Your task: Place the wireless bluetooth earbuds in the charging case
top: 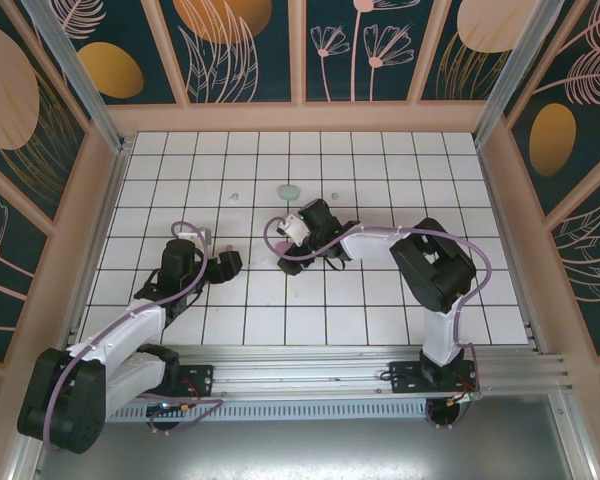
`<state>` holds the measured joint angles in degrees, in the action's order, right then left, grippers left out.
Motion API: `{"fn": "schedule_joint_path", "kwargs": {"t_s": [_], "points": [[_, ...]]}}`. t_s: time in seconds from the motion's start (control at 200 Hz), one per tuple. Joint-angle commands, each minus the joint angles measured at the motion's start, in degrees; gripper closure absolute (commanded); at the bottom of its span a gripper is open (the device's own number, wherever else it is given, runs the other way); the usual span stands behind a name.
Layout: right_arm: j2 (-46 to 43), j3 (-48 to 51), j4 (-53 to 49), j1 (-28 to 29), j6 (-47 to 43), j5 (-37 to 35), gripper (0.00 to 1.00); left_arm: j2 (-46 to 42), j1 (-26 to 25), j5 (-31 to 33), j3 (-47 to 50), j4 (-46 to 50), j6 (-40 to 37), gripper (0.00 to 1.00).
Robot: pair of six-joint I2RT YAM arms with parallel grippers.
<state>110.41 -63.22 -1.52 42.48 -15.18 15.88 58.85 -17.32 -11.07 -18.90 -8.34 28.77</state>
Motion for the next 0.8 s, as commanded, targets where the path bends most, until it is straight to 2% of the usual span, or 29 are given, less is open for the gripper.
{"fn": "schedule_joint_path", "kwargs": {"t_s": [0.0, 0.19, 0.34, 0.42, 0.611, 0.796], "points": [[1.98, -2.57, -3.35, 0.59, -2.72, -1.30, 0.21, 0.54, -0.26, 0.88, -0.33, -0.32, -0.72, 0.22], [2.41, -2.96, -4.37, 0.68, -4.69, -2.08, 0.29, 0.85, -0.20, 0.84, -0.19, -1.08, -1.25, 0.22], [2.07, -3.52, -6.31, 0.67, -6.23, -1.56, 0.46, -0.25, -0.24, -1.34, 0.25, -3.12, -4.47, 0.21], [2.04, -4.39, -7.77, 0.67, -6.61, -1.55, 0.51, -1.20, -0.21, -3.05, 0.09, -4.08, -7.48, 0.21], [0.90, -5.30, -9.02, 0.59, -7.84, -1.33, 0.59, -4.82, -0.24, -7.75, 1.19, -9.76, -11.93, 0.22], [-1.15, -4.55, -8.25, 0.16, -8.64, -0.11, 0.62, -9.29, -0.19, -8.78, 0.01, -9.00, -19.66, 0.22]]}}
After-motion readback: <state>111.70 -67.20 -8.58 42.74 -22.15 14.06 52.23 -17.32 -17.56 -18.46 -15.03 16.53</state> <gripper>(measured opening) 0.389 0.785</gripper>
